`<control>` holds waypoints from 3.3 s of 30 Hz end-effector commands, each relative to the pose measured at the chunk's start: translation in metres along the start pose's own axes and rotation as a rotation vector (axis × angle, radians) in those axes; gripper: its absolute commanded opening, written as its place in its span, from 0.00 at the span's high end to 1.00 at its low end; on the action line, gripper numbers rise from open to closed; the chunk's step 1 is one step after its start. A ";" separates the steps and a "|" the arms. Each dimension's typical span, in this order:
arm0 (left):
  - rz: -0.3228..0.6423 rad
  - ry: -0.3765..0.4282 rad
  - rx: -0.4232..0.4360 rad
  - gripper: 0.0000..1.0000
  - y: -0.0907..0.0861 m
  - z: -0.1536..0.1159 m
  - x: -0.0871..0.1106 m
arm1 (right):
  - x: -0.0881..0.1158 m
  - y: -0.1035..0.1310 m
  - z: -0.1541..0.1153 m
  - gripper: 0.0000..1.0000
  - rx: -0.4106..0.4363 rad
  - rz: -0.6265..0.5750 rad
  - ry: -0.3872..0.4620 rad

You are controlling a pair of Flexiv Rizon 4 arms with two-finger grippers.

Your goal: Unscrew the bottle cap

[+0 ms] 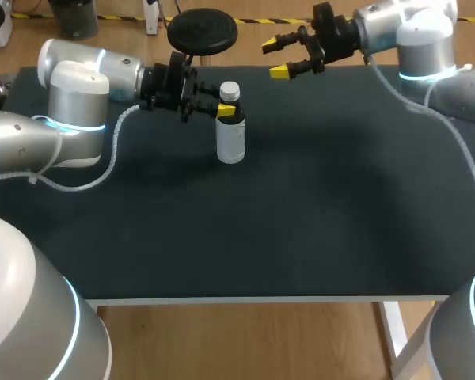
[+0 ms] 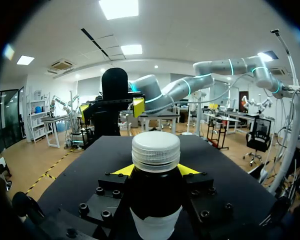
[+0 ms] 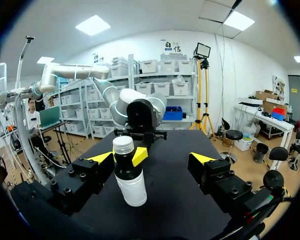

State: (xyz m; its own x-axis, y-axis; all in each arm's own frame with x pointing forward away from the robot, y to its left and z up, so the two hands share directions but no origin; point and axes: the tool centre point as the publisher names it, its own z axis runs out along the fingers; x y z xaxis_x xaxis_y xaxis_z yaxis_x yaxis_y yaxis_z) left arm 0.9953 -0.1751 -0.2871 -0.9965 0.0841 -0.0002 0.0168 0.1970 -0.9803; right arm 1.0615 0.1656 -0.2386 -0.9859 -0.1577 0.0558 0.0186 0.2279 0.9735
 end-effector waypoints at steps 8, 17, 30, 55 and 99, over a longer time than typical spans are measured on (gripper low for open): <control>-0.001 0.006 0.000 1.00 0.000 -0.001 -0.002 | 0.001 0.001 0.033 0.00 -0.009 0.016 0.031; -0.001 0.006 0.000 1.00 0.000 -0.001 -0.002 | 0.016 0.002 0.050 0.00 -0.009 0.007 0.023; -0.001 0.006 0.000 1.00 0.000 -0.001 -0.002 | 0.030 0.001 0.054 0.00 -0.034 0.010 0.021; -0.001 0.006 0.000 1.00 0.000 -0.001 -0.002 | 0.042 0.006 0.076 0.00 -0.019 -0.001 0.036; -0.001 0.006 0.000 1.00 0.000 -0.001 -0.002 | 0.048 0.000 0.087 0.82 -0.008 0.003 0.059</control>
State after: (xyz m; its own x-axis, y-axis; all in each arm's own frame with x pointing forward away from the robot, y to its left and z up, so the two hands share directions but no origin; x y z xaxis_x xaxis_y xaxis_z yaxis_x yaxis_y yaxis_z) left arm 0.9968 -0.1743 -0.2872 -0.9966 0.0827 0.0000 0.0164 0.1976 -0.9802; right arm 0.9960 0.2424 -0.2541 -0.9753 -0.2090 0.0708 0.0233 0.2215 0.9749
